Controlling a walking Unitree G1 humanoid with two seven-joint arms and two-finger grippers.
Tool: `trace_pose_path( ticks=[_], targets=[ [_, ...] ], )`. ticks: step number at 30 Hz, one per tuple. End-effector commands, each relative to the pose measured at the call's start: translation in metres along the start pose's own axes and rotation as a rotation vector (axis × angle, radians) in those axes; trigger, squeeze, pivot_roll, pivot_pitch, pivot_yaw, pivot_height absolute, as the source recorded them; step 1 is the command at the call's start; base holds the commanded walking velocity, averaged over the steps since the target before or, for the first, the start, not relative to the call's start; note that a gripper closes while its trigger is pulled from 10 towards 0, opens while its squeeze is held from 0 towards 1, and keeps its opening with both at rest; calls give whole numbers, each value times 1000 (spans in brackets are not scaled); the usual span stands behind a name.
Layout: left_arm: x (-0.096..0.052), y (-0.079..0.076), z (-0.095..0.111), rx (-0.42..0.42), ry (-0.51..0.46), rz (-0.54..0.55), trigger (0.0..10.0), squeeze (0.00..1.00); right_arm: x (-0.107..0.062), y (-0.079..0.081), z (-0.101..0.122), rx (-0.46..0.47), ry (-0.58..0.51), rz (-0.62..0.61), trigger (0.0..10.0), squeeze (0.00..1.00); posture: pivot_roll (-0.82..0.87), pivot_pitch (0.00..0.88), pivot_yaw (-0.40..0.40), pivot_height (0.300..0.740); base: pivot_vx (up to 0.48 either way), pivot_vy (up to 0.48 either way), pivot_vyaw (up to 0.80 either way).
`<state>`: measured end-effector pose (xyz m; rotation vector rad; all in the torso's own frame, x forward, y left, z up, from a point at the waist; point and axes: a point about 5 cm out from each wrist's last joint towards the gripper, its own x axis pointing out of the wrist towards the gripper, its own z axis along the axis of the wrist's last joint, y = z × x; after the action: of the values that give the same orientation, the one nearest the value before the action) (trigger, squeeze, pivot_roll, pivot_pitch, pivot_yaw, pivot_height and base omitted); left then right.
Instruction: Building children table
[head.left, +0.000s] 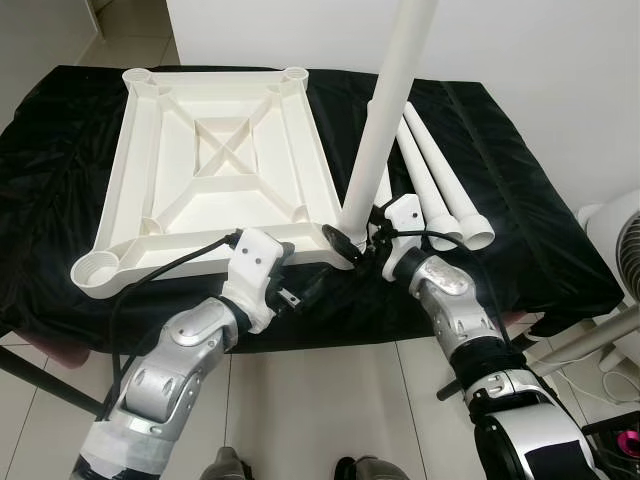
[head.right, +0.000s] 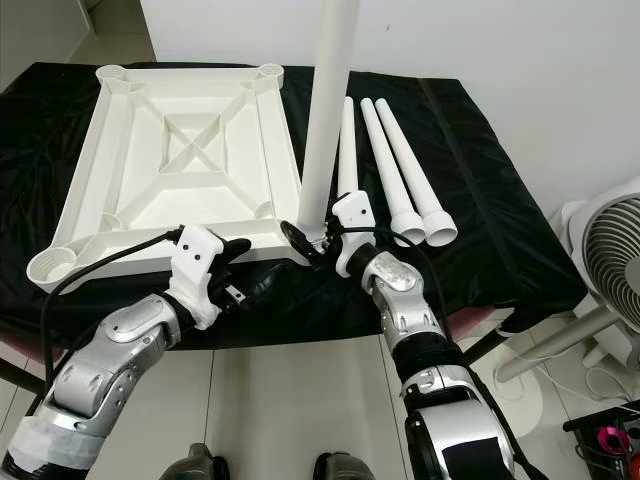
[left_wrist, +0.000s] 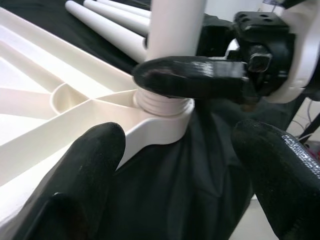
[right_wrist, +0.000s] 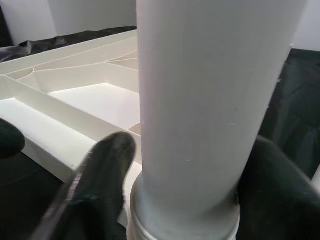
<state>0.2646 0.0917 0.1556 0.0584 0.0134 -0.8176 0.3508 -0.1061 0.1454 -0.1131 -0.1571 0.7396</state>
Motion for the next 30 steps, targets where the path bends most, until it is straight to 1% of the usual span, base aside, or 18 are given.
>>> trace_pose_path(
  ticks=[1, 6, 7, 8, 9, 12, 17, 18, 20, 21, 25, 26, 27, 28, 30],
  targets=[
    [-1, -7, -3, 5, 19, -46, 10000, 0, 1, -1, 0, 5, -11, 0, 0, 0, 33, 58, -45, 740, 0, 0, 0],
    [-1, -11, -3, 3, 19, -45, 10000, 0, 0, -2, -5, 14, 3, -37, 0, 0, 37, 59, -51, 740, 0, 0, 0],
    [-1, -11, -3, 1, 20, -46, 10000, 0, 0, -3, -6, 15, 5, -47, 1412, 0, 37, 59, -51, 740, 0, 0, 0],
    [-1, -12, -4, 0, 22, -48, 10000, 0, 0, -3, -7, 24, 7, -55, 3725, 0, 36, 59, -51, 740, 0, 0, 0],
    [-1, -13, -4, -2, 21, -44, 10000, 0, 0, -3, -8, 33, 10, -73, 10000, 0, 36, 59, -51, 740, 0, 0, 0],
    [0, -13, -4, 1, 19, -35, 10000, 0, 0, -3, -9, 53, 12, -101, 10000, 0, 37, 55, -52, 740, 0, 0, 0],
    [1, -11, -3, 9, 13, -19, 10000, 0, 0, -3, -12, 48, 28, -162, 10000, 0, 37, 50, -51, 740, 0, 0, 0],
    [1, -7, -2, 16, 12, -4, 10000, 0, 0, -3, -15, 43, 52, -212, 10000, 0, 36, 47, -53, 740, 0, 0, 0],
    [0, -1, -1, 21, 8, 25, 10000, 0, -1, -2, -20, 68, 76, -293, 10000, 0, 36, 47, -53, 740, 0, 0, 0],
    [0, -1, -1, 21, 8, 25, 10000, 0, -1, -2, -20, 68, 76, -293, 10000, 0, 36, 47, -53, 740, 0, 0, 0],
    [0, 12, 1, 32, 4, 86, 10000, 0, -1, 7, -23, 95, 71, -403, 10000, 0, 33, 41, -50, 740, 0, 0, 0],
    [0, 12, 1, 32, 4, 86, 10000, 0, -1, 7, -23, 95, 71, -403, 10000, 0, 33, 41, -50, 740, 0, 0, 0],
    [0, 16, 2, 35, 1, 99, 10000, 0, -1, 11, -24, 104, 65, -444, 10000, 0, 33, 41, -48, 740, 0, 0, 0],
    [0, 16, 2, 35, 1, 99, 10000, 0, -1, 11, -24, 104, 65, -444, 10000, 0, 33, 41, -48, 740, 0, 0, 0],
    [0, 18, 3, 40, 0, 105, 10000, 0, -1, 14, -25, 133, 58, -515, 10000, 0, 34, 39, -46, 740, 0, 0, 0]
  ],
)
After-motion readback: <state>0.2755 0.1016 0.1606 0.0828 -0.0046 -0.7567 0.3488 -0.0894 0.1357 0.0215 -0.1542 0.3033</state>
